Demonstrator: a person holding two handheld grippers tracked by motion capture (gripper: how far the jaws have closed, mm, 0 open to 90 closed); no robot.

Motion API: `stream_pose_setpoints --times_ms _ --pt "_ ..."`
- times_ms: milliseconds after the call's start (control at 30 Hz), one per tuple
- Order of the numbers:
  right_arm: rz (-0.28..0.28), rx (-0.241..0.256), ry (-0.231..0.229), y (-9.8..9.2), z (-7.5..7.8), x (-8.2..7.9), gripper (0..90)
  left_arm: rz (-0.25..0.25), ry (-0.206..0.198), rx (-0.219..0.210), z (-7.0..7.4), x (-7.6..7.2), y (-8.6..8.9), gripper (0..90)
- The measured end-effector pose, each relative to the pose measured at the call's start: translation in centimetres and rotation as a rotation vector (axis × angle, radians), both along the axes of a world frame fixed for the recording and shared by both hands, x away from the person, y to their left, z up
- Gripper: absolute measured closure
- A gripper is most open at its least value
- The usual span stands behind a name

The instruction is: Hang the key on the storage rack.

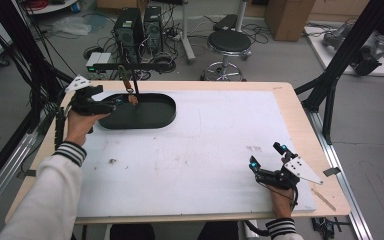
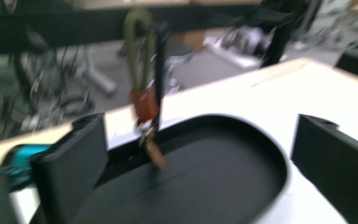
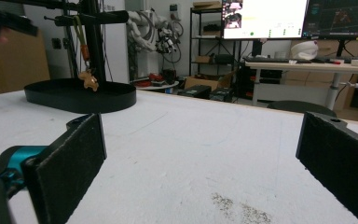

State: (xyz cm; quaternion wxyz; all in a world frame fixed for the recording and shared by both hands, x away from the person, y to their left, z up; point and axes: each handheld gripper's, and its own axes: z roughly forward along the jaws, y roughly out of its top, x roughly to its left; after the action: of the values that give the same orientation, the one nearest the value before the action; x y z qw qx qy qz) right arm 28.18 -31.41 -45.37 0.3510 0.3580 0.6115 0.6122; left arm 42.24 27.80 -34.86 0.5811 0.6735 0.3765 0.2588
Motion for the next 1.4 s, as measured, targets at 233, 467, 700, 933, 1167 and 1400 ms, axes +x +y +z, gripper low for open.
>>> stream_pose_setpoints --times_ms 233,467,700,933,1167,1400 --pt "0.0 -0.001 0.007 0.0 0.0 0.0 0.4 -0.041 -0.072 -0.015 -0.8 -5.0 2.0 1.7" --pt "0.001 -0.002 0.012 0.0 0.0 0.1 0.4 -0.066 -0.111 -0.049 -3.1 -9.0 2.9 1.7" --pt "-0.002 -0.005 0.007 0.1 0.0 0.1 0.4 -0.057 -0.119 -0.044 -6.3 -11.7 2.9 1.7" --pt "-0.001 -0.014 0.007 0.1 0.0 0.1 0.5 -0.07 -0.148 -0.027 -8.7 -13.6 1.8 1.7" --pt "-0.001 -0.014 0.012 0.2 0.0 0.1 0.4 -0.066 -0.156 -0.031 -10.3 -14.6 1.3 1.7" --pt "-0.006 -0.023 0.011 0.2 0.1 0.2 0.5 -0.05 -0.194 -0.031 -10.4 -15.1 1.3 1.7"
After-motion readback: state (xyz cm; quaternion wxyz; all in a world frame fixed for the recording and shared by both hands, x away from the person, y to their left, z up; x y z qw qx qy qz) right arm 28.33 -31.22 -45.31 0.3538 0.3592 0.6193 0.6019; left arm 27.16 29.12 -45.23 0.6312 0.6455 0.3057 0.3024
